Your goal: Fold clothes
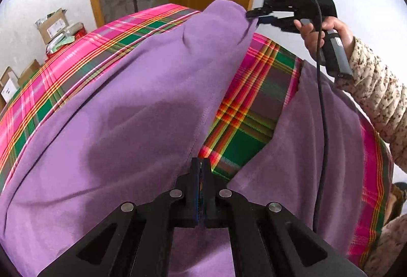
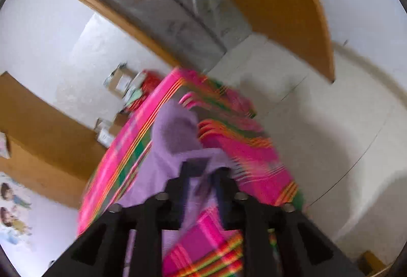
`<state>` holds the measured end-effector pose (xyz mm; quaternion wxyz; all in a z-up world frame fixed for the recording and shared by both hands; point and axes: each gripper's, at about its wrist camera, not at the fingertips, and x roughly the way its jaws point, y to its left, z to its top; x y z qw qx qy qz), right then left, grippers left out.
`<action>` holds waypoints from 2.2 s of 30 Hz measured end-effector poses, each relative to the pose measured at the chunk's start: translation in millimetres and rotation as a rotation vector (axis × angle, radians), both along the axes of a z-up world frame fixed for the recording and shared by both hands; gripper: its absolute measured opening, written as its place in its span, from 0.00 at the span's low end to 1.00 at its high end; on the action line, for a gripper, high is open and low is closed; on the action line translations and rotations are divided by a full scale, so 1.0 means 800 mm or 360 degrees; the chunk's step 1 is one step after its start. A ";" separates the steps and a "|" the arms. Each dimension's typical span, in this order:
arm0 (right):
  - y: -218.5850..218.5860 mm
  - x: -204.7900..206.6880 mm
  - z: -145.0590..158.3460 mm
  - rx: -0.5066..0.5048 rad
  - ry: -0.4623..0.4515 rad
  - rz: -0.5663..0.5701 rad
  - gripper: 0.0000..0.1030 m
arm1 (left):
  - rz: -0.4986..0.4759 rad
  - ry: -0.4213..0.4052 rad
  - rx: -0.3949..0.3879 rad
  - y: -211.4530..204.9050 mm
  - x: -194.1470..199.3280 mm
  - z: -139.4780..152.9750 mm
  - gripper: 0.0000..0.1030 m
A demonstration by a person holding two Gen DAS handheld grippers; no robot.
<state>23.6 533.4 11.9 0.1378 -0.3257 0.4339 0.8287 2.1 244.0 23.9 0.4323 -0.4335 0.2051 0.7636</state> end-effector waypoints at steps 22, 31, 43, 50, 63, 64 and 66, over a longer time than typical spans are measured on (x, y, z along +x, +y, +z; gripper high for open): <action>-0.101 0.003 0.084 0.1144 -0.0156 0.0084 0.03 | 0.0066 -0.0051 0.0012 -0.007 -0.009 -0.005 0.01; -0.014 0.062 0.053 0.0247 0.0090 0.0251 0.06 | 0.0093 -0.0053 0.0051 -0.011 -0.013 0.004 0.01; 0.018 0.089 -0.003 0.0043 0.0062 0.0097 0.42 | 0.0215 -0.0055 0.0180 0.008 -0.036 0.023 0.13; -0.003 0.057 0.004 0.0238 -0.0001 0.0156 0.08 | 0.0244 -0.0105 0.0203 0.020 -0.043 0.020 0.13; -0.032 0.024 0.032 0.1403 -0.0615 -0.0046 0.04 | 0.0333 -0.0159 0.0206 -0.008 -0.054 0.019 0.13; -0.031 0.020 0.029 0.1391 -0.0656 -0.0054 0.04 | 0.0339 -0.0156 0.0216 -0.014 -0.054 0.023 0.13; -0.026 0.013 0.024 0.1325 -0.0731 -0.0078 0.04 | 0.0352 -0.0148 0.0242 -0.028 -0.053 0.032 0.13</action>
